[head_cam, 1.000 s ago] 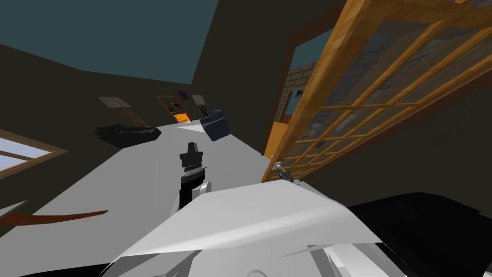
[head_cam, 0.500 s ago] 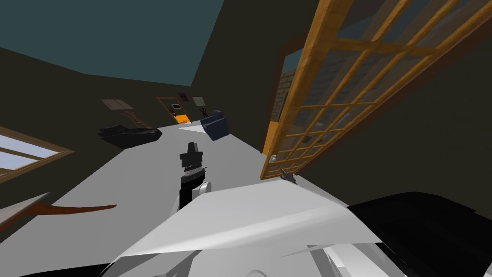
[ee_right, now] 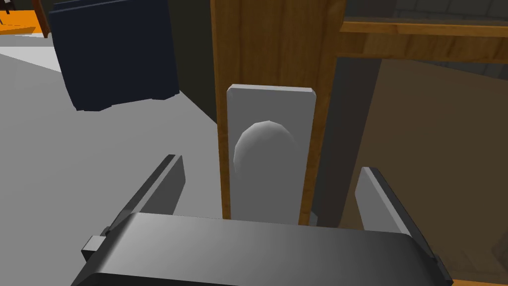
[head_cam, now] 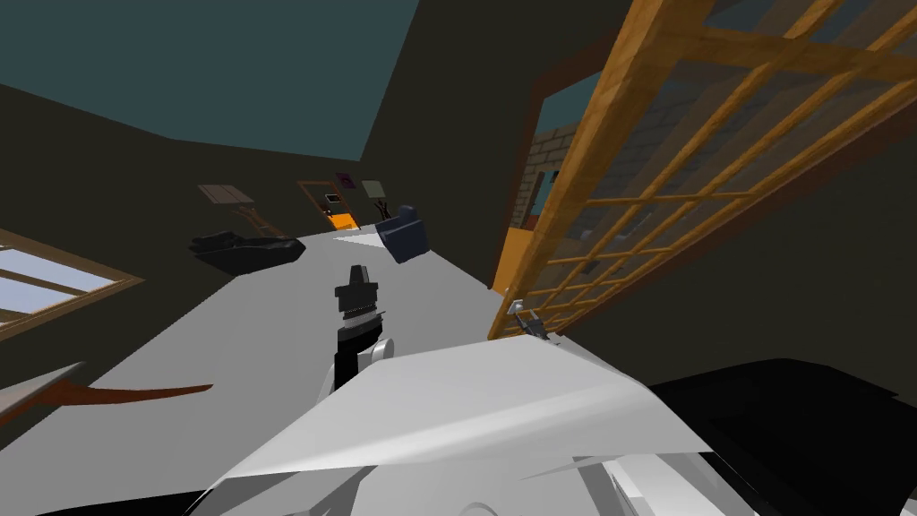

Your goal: Pull the door open

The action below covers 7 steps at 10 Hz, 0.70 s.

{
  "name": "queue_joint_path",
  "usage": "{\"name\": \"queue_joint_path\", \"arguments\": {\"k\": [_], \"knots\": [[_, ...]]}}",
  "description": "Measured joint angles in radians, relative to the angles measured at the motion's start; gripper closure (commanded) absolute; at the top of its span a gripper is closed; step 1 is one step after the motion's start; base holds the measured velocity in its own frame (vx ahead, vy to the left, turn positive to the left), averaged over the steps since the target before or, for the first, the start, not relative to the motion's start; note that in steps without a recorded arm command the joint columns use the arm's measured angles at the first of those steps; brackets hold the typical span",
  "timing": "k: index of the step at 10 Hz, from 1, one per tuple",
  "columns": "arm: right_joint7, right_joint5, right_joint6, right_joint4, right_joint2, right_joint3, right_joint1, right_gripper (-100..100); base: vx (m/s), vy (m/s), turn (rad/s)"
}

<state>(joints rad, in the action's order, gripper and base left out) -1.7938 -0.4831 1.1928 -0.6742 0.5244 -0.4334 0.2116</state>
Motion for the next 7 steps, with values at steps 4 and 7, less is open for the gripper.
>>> {"name": "queue_joint_path", "arguments": {"k": [4, 7], "knots": [[0.0, 0.001, -0.003, 0.001, -0.001, -0.001, -0.001, 100, -0.028, 0.0, 0.001], [0.0, 0.001, -0.006, 0.002, -0.002, -0.003, 0.002, 100, -0.049, -0.015, 0.044]]}}
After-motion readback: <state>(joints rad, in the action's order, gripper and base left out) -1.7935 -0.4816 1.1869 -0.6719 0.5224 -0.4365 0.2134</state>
